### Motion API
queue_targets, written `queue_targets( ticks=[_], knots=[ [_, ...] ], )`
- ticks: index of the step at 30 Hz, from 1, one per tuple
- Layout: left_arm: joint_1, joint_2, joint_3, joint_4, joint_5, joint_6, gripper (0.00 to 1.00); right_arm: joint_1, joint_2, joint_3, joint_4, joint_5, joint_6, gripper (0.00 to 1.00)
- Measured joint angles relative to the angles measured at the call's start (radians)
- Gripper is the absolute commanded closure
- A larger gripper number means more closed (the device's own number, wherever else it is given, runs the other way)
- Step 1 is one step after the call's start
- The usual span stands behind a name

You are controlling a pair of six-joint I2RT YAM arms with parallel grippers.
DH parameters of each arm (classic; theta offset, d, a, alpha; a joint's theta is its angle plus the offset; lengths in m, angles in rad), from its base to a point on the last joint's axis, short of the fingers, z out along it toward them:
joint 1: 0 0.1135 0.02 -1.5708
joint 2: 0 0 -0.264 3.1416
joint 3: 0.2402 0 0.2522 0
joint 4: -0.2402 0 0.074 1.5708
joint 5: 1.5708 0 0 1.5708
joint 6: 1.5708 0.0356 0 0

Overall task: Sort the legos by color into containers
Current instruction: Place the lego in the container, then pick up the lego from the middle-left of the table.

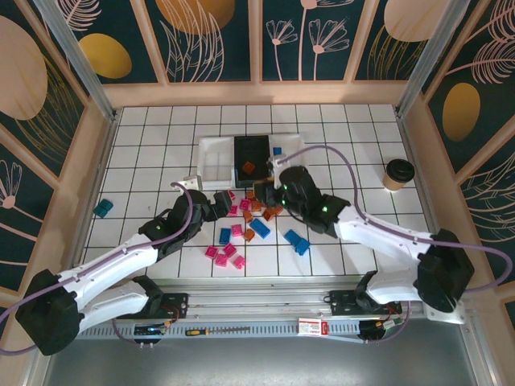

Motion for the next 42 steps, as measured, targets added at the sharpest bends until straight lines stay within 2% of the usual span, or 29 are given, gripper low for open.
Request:
queue_targets(
  ticks=[7, 13, 15, 19, 21, 26, 29, 32, 35, 40, 42],
  knots=[
    [0.0, -0.061, 0.0, -0.04, -0.016, -0.005, 0.01, -0.143, 0.276, 0.201, 0.063, -0.035, -0.038, 0.88],
    [0.0, -0.111, 0.0, -0.087, -0.029, -0.016, 0.01, -0.214, 0.523, 0.378, 0.05, -0.055, -0.039, 0.83],
    [0.0, -0.125, -0.002, -0.095, -0.029, -0.019, 0.01, -0.224, 0.6, 0.447, 0.038, -0.067, -0.039, 0.75],
    [0.0, -0.133, -0.011, -0.11, -0.028, -0.023, 0.01, -0.225, 0.711, 0.562, -0.002, -0.08, -0.043, 0.47],
    [0.0, -0.133, -0.019, -0.119, -0.024, -0.023, 0.01, -0.225, 0.737, 0.601, -0.017, -0.088, -0.047, 0.41],
    [0.0, -0.123, -0.028, -0.129, 0.003, -0.022, 0.01, -0.223, 0.725, 0.618, -0.029, -0.088, -0.046, 0.38],
    [0.0, -0.091, -0.028, -0.128, 0.033, -0.013, 0.03, -0.217, 0.668, 0.558, -0.014, -0.084, -0.043, 0.38],
    [0.0, -0.048, -0.028, -0.127, 0.075, 0.0, 0.1, -0.2, 0.549, 0.425, 0.019, -0.074, -0.038, 0.38],
    [-0.003, -0.007, -0.028, -0.116, 0.11, 0.014, 0.2, -0.172, 0.411, 0.271, 0.066, -0.069, -0.027, 0.38],
    [-0.058, 0.074, -0.027, -0.114, 0.126, 0.024, 0.21, -0.14, 0.241, 0.044, 0.138, -0.069, 0.015, 0.38],
    [-0.082, 0.103, -0.027, -0.114, 0.125, 0.03, 0.25, -0.14, 0.204, -0.021, 0.147, -0.069, 0.027, 0.38]
  ],
)
